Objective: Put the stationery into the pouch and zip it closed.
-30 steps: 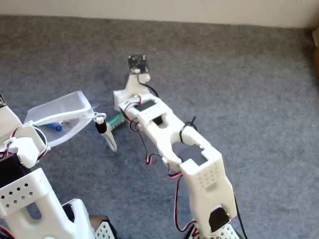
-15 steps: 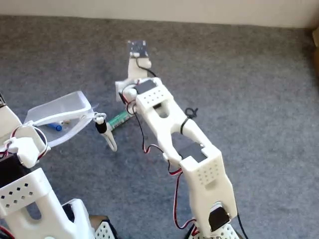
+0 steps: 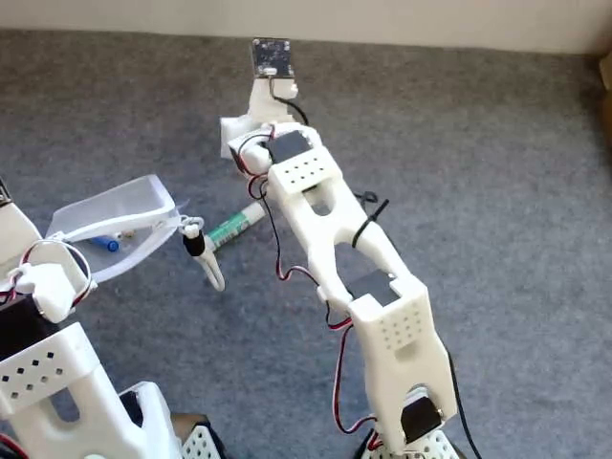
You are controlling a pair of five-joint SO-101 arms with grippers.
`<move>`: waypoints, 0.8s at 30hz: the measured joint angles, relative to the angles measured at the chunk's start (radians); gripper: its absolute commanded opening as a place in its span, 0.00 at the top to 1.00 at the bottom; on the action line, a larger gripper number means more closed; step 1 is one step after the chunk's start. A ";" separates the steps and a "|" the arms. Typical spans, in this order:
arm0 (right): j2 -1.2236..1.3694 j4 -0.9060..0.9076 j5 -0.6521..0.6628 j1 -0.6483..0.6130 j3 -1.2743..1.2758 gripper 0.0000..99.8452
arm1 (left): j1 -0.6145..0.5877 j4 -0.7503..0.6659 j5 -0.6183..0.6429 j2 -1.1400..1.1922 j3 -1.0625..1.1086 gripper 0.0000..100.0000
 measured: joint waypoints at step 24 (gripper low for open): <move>0.411 -0.021 -0.061 0.023 -0.267 0.84 | 0.025 -0.003 0.000 -0.005 0.017 1.00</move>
